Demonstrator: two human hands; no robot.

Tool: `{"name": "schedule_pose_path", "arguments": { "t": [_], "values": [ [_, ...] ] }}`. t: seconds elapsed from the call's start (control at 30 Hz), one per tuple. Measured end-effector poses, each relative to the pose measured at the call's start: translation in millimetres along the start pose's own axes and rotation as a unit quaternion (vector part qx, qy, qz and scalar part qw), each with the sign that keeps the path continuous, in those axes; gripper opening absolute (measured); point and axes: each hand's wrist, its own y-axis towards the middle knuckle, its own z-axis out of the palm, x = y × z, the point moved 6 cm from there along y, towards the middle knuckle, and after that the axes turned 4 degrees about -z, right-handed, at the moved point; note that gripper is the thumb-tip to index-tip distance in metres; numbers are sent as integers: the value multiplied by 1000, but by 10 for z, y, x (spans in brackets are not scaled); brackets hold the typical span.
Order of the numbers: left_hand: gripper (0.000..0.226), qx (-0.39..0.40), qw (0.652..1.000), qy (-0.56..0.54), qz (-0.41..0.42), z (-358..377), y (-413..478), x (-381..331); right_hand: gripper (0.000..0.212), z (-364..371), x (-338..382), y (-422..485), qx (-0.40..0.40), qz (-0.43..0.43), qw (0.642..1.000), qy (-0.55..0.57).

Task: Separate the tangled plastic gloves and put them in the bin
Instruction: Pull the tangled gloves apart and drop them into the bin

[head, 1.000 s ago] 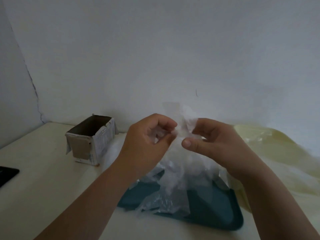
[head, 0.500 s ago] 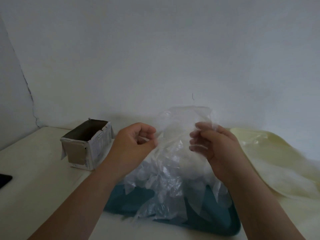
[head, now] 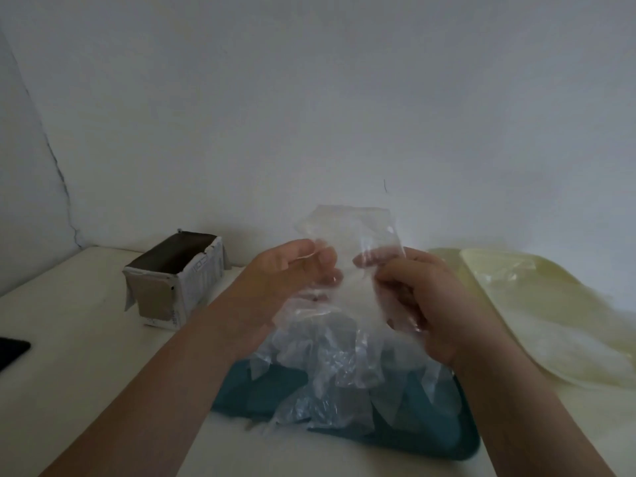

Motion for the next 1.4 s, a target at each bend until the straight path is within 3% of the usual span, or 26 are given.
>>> {"name": "schedule_pose_path", "arguments": {
  "t": [0.1,0.17,0.23,0.4,0.6,0.8,0.93,1.13,1.3,1.4],
  "values": [
    [68,-70,992,-96,-48,-83,28,100,21,-1,-25,-4,9,4,1000,-13],
    [47,-110,985,-123,-41,-167,29,111,16,-22,-31,-1,14,-3,1000,-22],
    [20,-127,985,-112,-35,-211,28,96,40,-35,-26,10,41,-12,999,-23],
    [13,-85,985,-131,-75,-35,-16,47,34,-20,11,19,83,-47,995,5],
    [8,-45,990,-116,-73,132,-56,60,24,68,5,8,103,-11,989,103],
    [15,-105,993,2,-59,-8,-141,102,13,-58,-52,67,-10,-11,998,65],
    [12,-116,989,76,-58,-113,-297,85,25,-298,61,55,-36,-43,997,48],
    [9,-142,970,181,-72,-260,-622,45,22,-477,275,-34,-40,-123,992,-11],
    [6,-254,924,284,-22,-371,-766,-31,18,-484,392,-144,62,-132,988,-50],
    [6,-219,890,397,56,-55,-702,-74,25,-419,388,-194,127,-105,986,-9]
  ]
}}
